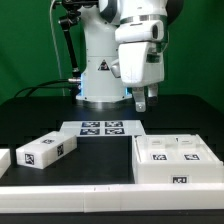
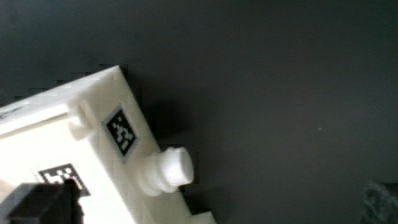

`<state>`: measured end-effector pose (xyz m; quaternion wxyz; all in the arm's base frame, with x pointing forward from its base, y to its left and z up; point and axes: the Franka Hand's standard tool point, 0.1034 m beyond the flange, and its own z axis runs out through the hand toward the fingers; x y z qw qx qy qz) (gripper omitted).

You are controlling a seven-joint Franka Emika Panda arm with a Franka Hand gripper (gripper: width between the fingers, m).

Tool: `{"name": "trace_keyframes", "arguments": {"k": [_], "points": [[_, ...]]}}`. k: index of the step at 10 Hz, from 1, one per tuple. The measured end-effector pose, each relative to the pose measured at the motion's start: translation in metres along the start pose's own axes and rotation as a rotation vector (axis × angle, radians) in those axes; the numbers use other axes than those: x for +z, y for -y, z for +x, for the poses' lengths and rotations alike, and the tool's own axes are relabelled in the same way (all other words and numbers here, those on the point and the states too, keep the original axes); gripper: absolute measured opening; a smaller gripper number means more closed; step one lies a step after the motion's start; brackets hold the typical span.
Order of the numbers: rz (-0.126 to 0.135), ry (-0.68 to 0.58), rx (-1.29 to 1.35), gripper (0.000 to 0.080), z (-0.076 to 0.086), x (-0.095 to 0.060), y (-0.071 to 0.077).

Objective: Assemble cabinet

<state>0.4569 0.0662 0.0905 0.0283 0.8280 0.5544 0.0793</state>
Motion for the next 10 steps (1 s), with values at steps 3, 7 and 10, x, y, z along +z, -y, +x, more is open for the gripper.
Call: {"name": "trace_keyframes", "arguments": {"k": [3,7,10], "points": [[0.002,0.000,0.009,0.0796,0.000,0.001,0.001],[0.005,-0.021,0.409,0.0796,0.005,0.008,0.007],[0.022,-0.032,0.656,0.0796,0.006,0.013,0.005]]}}
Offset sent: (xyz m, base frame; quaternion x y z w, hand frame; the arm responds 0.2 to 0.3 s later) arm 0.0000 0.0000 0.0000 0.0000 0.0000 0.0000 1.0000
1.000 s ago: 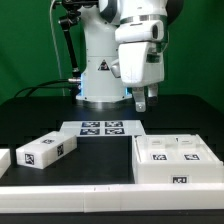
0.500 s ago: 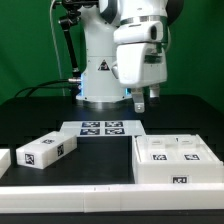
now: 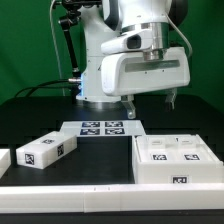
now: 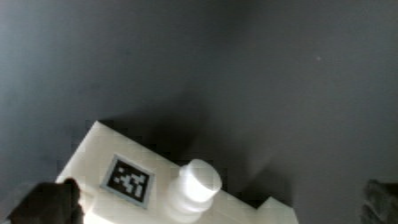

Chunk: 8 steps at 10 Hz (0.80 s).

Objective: Assemble cabinet

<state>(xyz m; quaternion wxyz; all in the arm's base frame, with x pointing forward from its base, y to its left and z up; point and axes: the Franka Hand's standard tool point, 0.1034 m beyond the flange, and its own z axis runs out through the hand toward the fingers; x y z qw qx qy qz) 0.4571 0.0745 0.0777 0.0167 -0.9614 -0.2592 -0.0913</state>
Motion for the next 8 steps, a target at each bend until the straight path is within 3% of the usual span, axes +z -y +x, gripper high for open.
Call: {"name": "trace_keyframes", "arguments": {"k": [3,5,6,8], "points": [[0.010,-0.001,0.213,0.0796,0.000,0.001,0.001],[0.018,0.049,0.487,0.0796,0.001,0.005,0.006],[0.004,0.079,0.601,0.0796,0.013,0.008,0.007],[-0.017,0.074,0.586,0.0796,0.028,0.014,0.002]]}}
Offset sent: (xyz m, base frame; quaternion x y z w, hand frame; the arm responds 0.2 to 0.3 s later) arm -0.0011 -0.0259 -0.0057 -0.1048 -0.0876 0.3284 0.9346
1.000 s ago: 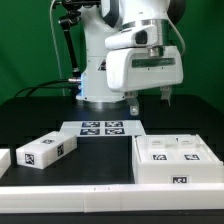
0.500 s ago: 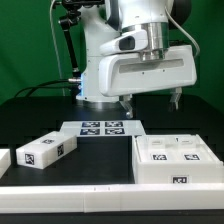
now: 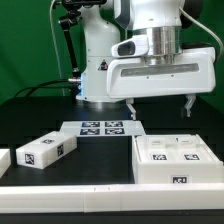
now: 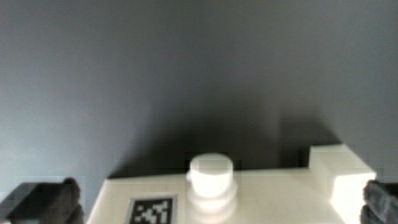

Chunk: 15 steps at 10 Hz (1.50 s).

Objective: Assemble cabinet

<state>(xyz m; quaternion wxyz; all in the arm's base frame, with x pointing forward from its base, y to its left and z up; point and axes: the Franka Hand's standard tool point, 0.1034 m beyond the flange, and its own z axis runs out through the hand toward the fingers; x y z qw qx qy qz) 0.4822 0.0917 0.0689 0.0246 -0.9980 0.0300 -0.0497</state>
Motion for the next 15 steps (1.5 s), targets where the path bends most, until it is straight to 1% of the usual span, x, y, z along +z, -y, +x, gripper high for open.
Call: {"name": "trace_keyframes", "arguments": {"k": [2,6,7,8,9,10,13,15], "points": [[0.005,-0.013,-0.009,0.0796,0.001,0.008,0.006],[0.005,-0.010,-0.023,0.0796,0.000,0.009,0.006],[0.005,-0.011,-0.020,0.0796,0.000,0.011,0.005],[0.003,-0.006,-0.002,0.0796,-0.002,0.020,-0.002],[-0.001,0.000,0.005,0.0796,0.002,0.027,-0.009],[0.000,-0.003,0.011,0.0796,0.008,0.030,-0.012],[-0.003,-0.001,0.008,0.0796,0.010,0.040,-0.017],[-0.003,-0.001,0.005,0.0796,0.008,0.050,-0.016]]}}
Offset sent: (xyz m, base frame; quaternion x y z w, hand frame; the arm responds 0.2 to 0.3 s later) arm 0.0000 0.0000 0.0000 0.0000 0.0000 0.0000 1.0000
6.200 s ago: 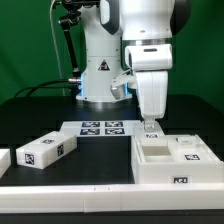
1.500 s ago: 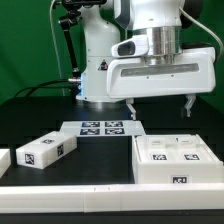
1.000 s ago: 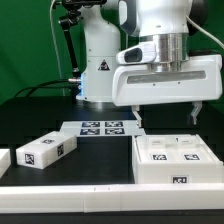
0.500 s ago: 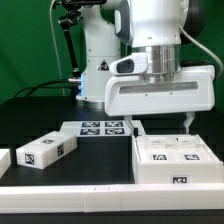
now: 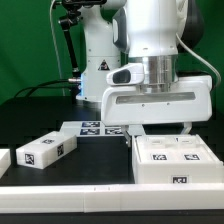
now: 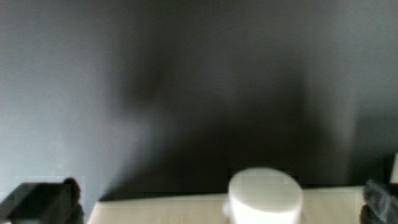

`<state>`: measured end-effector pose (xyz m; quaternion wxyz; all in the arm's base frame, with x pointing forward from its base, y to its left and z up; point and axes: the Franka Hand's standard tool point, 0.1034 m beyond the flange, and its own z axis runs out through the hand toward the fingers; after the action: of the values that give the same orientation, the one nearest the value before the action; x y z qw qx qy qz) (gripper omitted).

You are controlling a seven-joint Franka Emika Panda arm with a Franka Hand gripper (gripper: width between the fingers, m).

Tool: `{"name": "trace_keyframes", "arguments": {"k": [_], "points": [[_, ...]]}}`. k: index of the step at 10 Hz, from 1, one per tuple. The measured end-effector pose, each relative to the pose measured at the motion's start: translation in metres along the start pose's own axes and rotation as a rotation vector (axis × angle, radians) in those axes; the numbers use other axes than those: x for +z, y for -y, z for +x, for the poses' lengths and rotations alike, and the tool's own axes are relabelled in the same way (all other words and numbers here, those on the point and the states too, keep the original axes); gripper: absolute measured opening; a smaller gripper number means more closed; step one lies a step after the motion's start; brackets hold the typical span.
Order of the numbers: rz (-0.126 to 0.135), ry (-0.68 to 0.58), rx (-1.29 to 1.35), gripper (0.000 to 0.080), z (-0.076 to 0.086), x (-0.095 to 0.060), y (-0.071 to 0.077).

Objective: Assemble cabinet

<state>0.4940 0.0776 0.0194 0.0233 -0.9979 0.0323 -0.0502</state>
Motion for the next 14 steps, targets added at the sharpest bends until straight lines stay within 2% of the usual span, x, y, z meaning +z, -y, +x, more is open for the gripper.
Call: {"name": "trace_keyframes", "arguments": {"k": [4,7,8,9,10,11,12,13,14], "points": [[0.001,0.010,-0.011,0.0796,0.000,0.011,0.006],[0.002,0.010,-0.010,0.0796,0.002,0.013,0.007],[0.004,0.008,-0.009,0.0703,0.004,0.014,0.011],[0.004,0.008,-0.013,0.0703,0.003,0.014,0.013],[0.004,0.009,-0.016,0.0504,0.003,0.015,0.013],[0.004,0.010,-0.020,0.0367,0.003,0.015,0.012],[0.004,0.010,-0.021,0.0367,0.002,0.015,0.013],[0.003,0.012,-0.021,0.0130,0.002,0.016,0.012],[0.003,0.012,-0.027,0.0130,0.001,0.016,0.012]]}}
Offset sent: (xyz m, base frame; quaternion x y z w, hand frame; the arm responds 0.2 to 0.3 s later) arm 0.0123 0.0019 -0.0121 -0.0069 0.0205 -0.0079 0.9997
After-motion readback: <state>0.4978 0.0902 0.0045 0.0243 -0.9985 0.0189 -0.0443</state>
